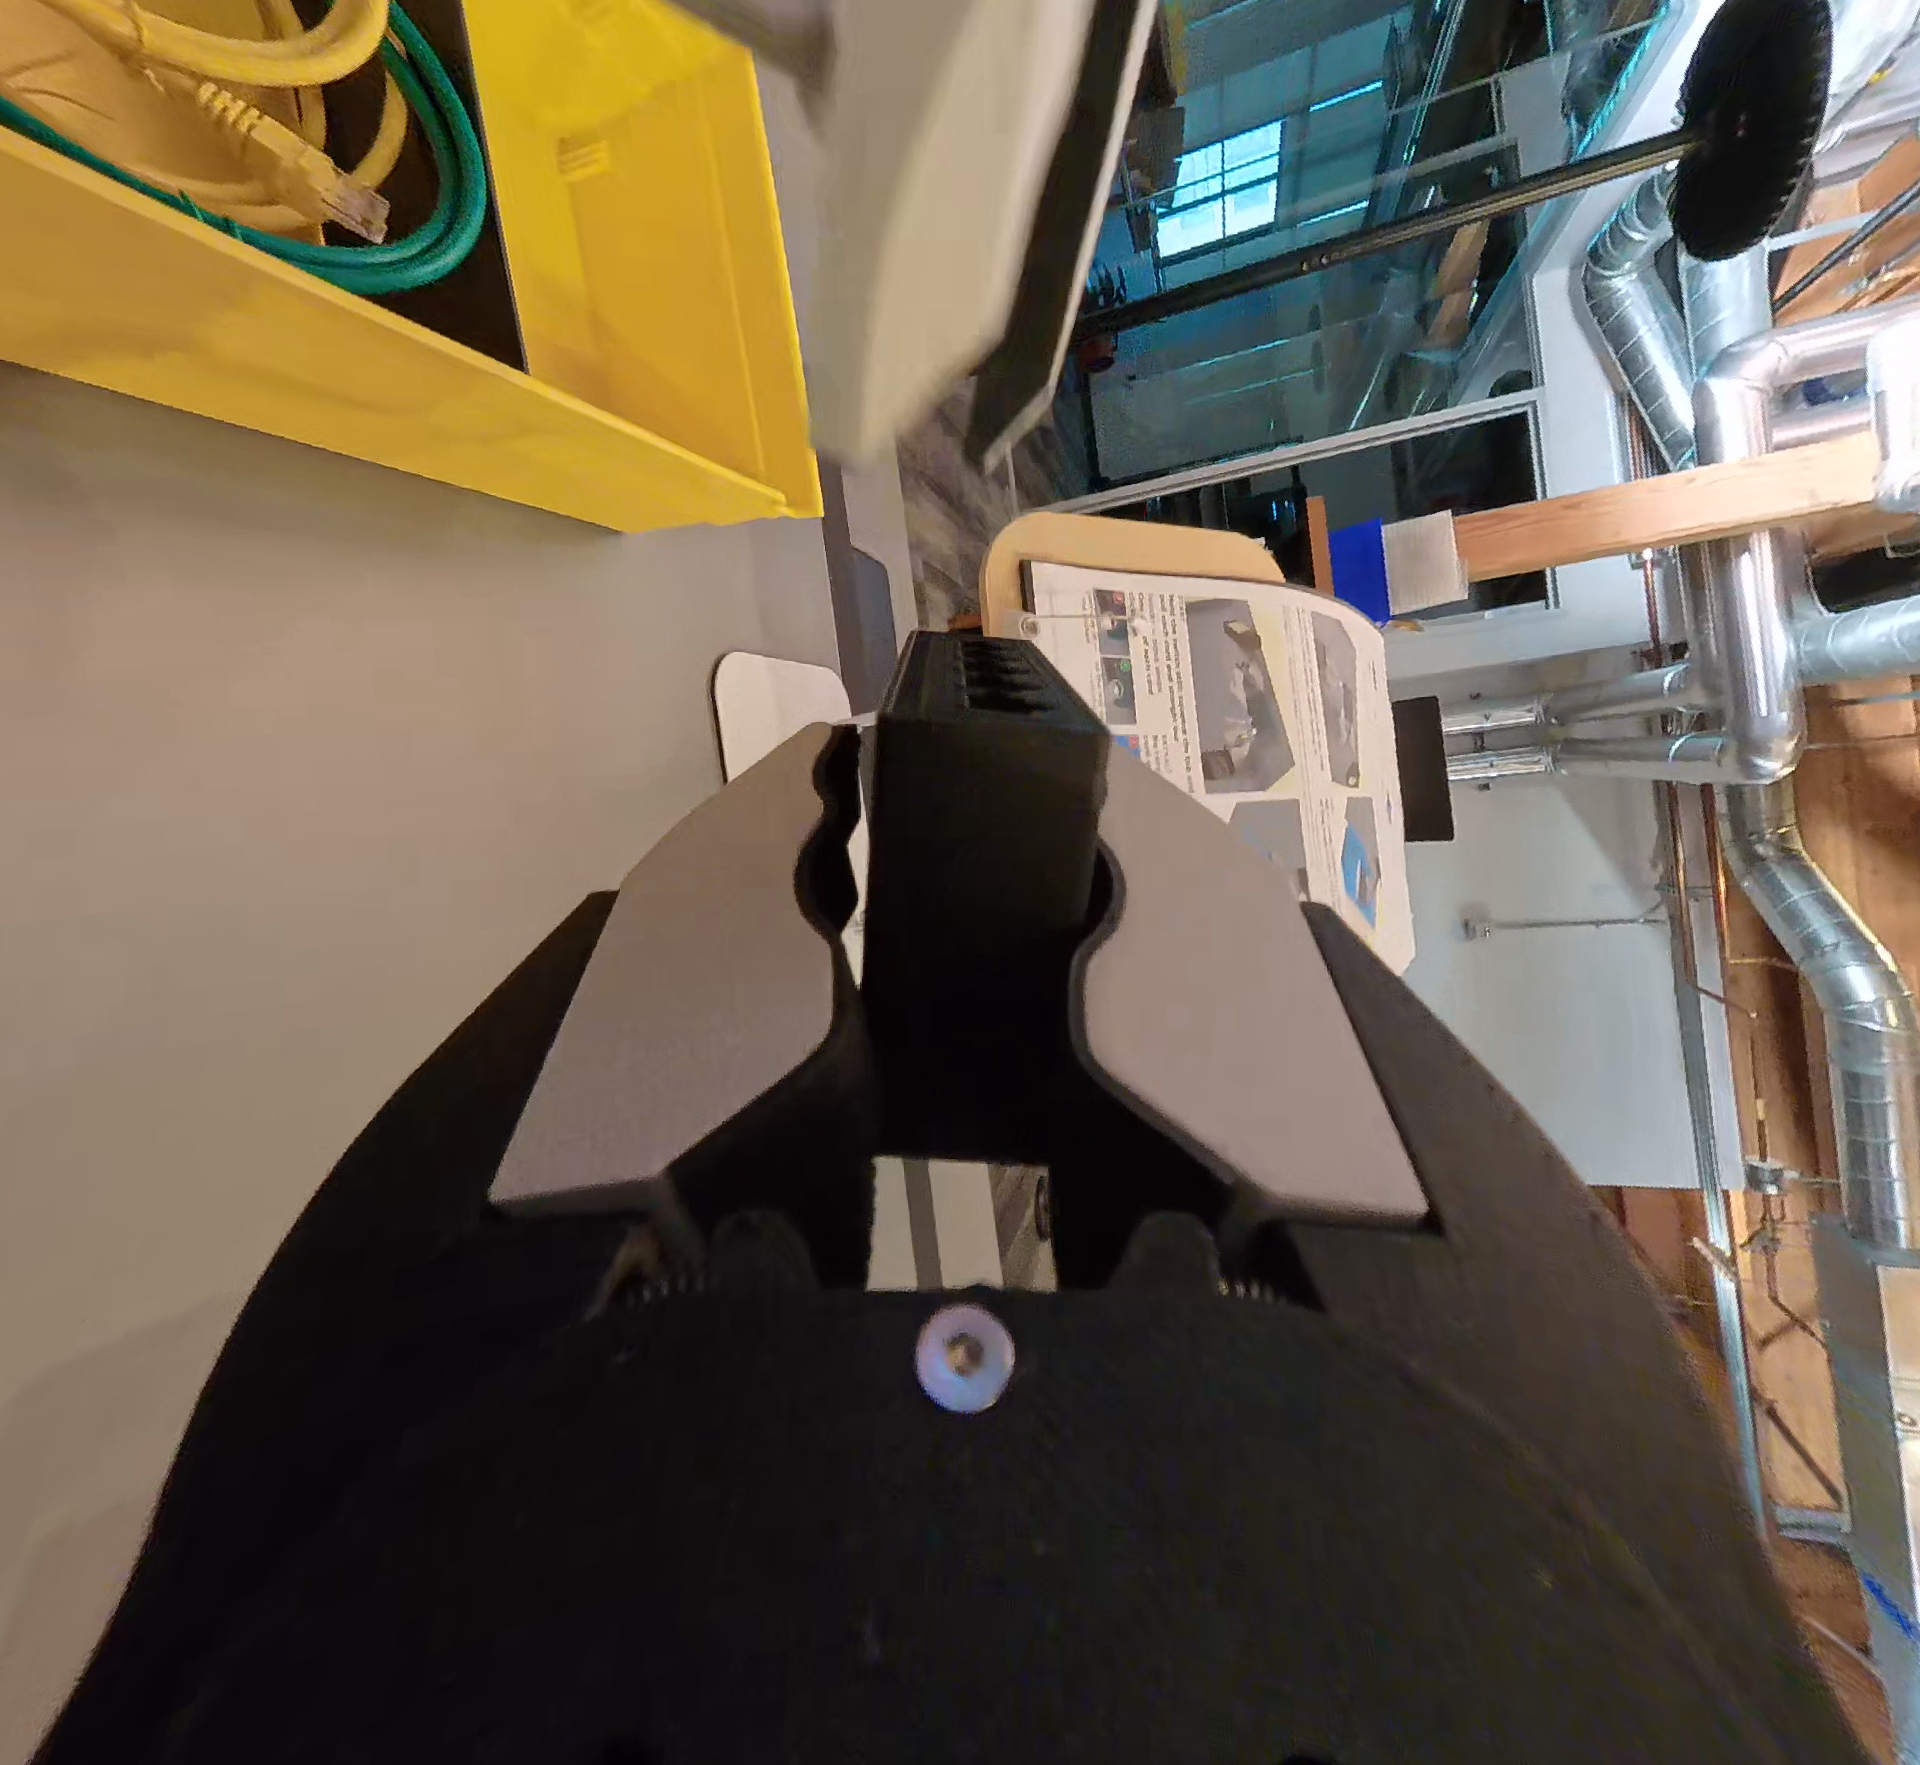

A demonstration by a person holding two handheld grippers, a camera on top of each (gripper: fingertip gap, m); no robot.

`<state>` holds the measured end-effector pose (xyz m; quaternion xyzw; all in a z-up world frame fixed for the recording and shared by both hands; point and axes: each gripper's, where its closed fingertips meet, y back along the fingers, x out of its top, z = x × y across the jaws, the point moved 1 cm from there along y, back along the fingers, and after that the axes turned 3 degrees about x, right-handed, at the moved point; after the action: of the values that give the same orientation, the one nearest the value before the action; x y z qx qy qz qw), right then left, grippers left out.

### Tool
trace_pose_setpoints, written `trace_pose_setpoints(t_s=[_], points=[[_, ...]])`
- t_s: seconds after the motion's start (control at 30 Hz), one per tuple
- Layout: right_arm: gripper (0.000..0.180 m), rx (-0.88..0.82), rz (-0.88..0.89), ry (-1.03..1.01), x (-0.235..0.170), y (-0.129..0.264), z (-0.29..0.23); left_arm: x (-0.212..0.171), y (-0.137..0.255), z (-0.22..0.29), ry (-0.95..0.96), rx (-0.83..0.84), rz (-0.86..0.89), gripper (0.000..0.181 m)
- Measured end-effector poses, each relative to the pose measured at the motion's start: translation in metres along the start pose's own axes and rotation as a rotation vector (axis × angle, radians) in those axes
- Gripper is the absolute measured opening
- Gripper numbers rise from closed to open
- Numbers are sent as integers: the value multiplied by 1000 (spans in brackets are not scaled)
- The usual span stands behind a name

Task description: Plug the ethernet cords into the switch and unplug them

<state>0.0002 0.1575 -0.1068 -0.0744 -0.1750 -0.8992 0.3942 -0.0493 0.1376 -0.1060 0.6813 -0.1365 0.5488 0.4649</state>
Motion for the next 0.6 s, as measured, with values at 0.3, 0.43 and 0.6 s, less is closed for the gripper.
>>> trace_pose_setpoints(t_s=[0.3,0.43,0.6], points=[[38,68,2,-52,-10,-7,-11,-117,35,-38,-24,171,-427,53],[38,95,4,-53,-8,-11,-18,-173,31,-49,-68,280,-640,51],[38,104,18,-66,-4,-12,-19,-198,25,-59,49,324,-644,36]])
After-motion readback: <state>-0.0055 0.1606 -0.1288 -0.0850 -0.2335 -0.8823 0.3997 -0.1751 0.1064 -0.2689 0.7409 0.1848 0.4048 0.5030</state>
